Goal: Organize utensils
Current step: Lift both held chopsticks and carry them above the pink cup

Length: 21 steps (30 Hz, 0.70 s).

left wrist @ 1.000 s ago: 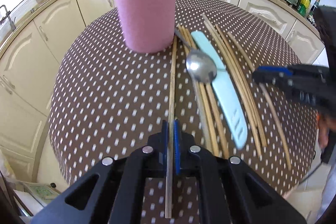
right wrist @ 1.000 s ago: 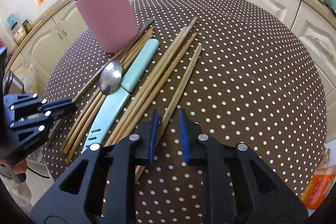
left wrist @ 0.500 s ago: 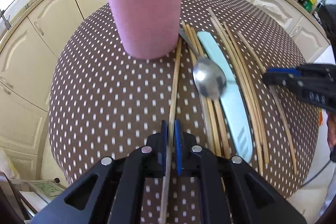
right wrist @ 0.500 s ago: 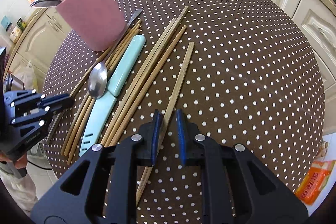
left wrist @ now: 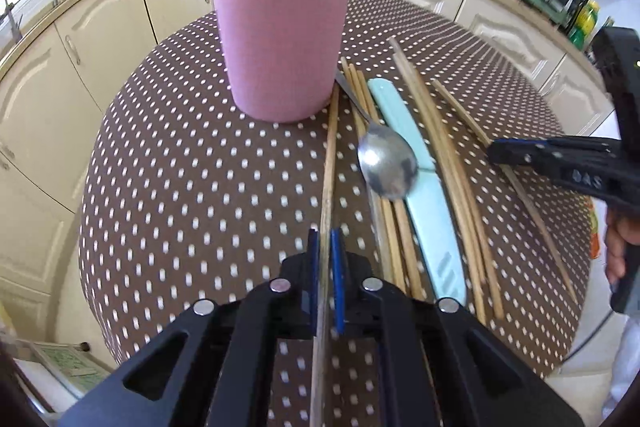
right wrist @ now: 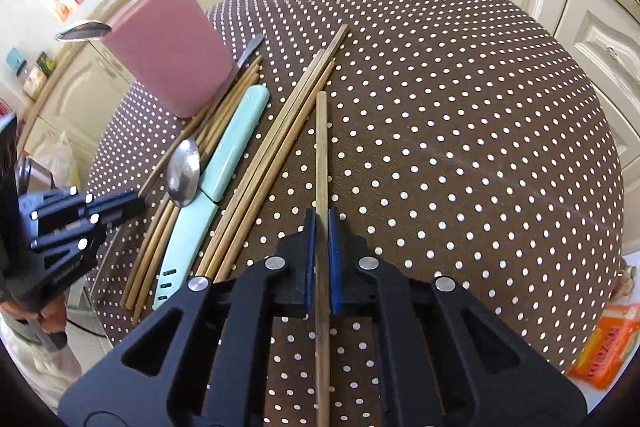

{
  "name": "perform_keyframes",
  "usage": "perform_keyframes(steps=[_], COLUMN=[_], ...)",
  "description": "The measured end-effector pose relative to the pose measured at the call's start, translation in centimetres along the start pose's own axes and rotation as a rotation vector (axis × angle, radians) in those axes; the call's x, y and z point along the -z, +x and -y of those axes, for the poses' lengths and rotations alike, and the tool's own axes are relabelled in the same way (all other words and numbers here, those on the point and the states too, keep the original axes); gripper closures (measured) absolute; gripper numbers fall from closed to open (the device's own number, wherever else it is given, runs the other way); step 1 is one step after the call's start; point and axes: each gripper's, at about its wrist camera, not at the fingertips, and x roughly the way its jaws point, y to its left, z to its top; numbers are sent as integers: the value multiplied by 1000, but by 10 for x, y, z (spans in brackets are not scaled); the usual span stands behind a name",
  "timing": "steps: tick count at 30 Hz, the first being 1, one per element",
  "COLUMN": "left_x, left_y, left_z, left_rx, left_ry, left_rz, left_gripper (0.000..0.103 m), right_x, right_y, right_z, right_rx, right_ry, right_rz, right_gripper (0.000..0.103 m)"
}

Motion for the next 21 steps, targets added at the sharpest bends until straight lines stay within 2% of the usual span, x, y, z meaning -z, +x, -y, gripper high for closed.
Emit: perform_keyframes(steps=[6, 11, 16, 21], left_x=[37, 55, 60, 47], left_y=[-37, -69, -100, -138], left_z=[-7, -12, -16, -26], left_rx=[58, 116, 153, 181], left_ry=[-26, -54, -80, -114], left_rz=[112, 229, 359, 562], left_gripper=[98, 98, 98, 98], right_x=[7, 8, 1, -3], right_y=[-34, -71, -103, -132], right_z=[7, -1, -14, -27], right_rx=[-67, -121, -165, -207], right_ry=[28, 19, 2, -8], right_rz=[136, 267, 407, 554], right_gripper=[96, 96, 96, 96])
